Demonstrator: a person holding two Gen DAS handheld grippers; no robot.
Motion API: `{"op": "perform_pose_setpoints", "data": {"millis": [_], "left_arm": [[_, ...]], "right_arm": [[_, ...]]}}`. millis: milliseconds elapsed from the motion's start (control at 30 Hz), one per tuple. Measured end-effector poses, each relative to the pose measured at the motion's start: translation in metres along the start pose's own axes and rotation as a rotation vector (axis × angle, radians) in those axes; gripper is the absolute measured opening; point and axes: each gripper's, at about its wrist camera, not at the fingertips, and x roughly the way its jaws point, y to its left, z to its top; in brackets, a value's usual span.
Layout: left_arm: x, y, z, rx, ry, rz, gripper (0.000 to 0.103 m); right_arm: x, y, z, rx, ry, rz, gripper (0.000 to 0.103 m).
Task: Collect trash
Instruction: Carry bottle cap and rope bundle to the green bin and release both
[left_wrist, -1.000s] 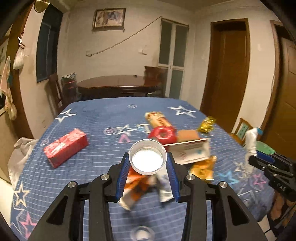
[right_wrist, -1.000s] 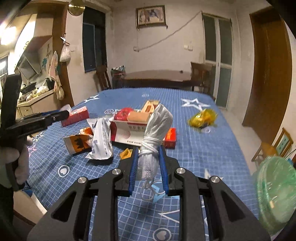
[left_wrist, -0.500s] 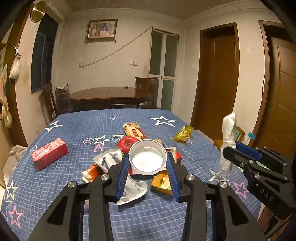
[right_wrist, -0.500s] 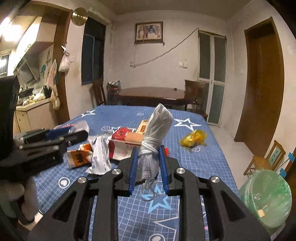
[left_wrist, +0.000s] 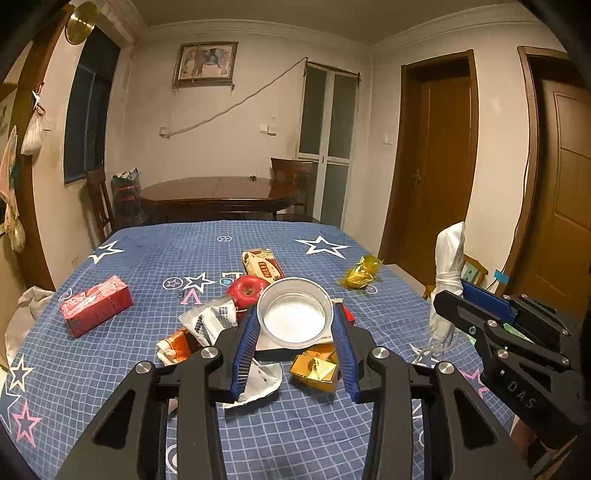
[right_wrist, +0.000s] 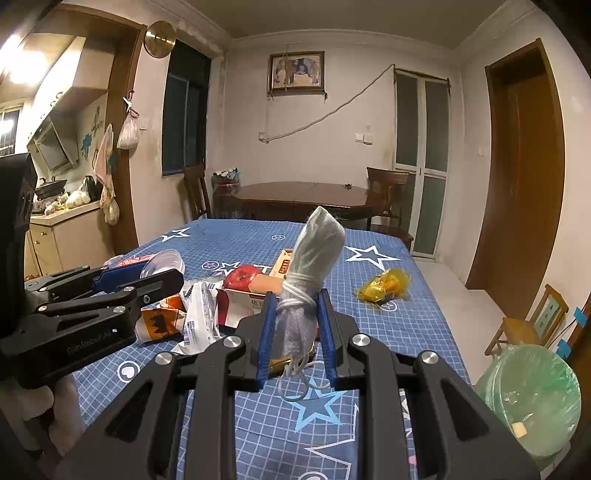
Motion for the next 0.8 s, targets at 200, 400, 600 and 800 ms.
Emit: {"op": "perform_pose_setpoints", "data": {"millis": [200, 400, 600, 800], "left_arm": [[0.001, -0.002, 0.005, 0.004, 0.0, -0.009, 0.041], [0.012, -0.021, 0.014, 0.023, 0.005, -0.045, 0.041], [0.032, -0.06, 0.027, 0.056, 0.015, -0.124, 0.041], [0.062, -0.113, 0.037, 0.089, 0.049, -0.224, 0.041]], "right_arm": [[-0.002, -0.003, 0.0, 0.014, 0.004, 0.001, 0.021], [-0.008, -0.023, 0.002, 0.037, 0.016, -0.017, 0.021], [-0.019, -0.062, 0.005, 0.059, 0.044, -0.078, 0.021], [-0.036, -0.107, 0.003, 0.101, 0.067, -0.155, 0.021]]}}
